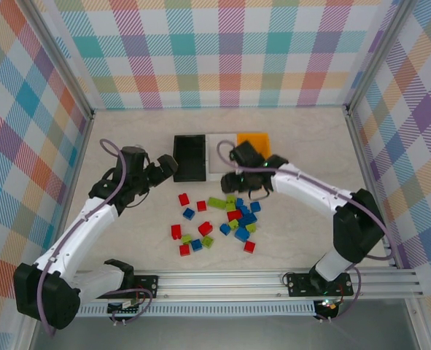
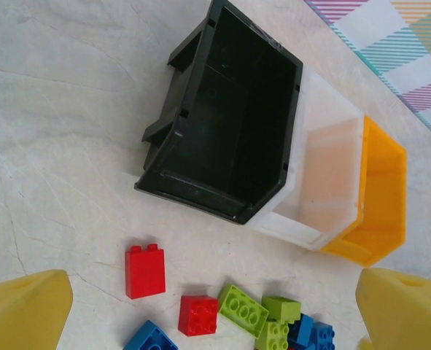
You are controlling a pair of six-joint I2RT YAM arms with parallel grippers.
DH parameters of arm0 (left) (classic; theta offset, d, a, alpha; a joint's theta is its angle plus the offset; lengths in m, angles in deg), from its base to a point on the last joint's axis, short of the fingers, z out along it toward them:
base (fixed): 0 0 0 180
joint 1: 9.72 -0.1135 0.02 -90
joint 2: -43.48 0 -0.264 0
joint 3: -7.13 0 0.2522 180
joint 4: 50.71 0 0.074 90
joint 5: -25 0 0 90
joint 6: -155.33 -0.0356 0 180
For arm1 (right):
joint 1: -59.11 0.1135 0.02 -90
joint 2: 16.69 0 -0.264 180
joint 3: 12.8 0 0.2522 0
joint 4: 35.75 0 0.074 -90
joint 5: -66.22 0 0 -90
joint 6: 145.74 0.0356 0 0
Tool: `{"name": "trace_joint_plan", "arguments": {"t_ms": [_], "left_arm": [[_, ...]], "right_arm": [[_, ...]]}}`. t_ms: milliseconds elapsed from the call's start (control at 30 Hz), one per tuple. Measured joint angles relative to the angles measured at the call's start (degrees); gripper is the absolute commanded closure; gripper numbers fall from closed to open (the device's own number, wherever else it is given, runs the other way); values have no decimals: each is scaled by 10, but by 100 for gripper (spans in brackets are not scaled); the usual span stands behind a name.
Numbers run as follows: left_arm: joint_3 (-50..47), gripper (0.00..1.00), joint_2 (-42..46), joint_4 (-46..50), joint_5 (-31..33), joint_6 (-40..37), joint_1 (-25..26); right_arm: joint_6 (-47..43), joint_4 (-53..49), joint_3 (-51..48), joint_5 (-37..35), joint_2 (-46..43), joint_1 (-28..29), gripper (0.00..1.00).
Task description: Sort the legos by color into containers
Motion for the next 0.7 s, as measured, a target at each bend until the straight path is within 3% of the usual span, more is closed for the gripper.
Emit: {"name": "trace_joint_plan", "arguments": {"t_ms": [200,367,700], "left_arm": [[-16,0,23,12,-3,0,2],[-29,0,37,23,-3,3,2],[-29,0,40,36,-3,2,5]], "right_arm": [[44,-38,-150,-2,-65,94,29],[80,-85,-191,-23,-134,124,28],[102,-49,-217,-25,-50,155,31]]}}
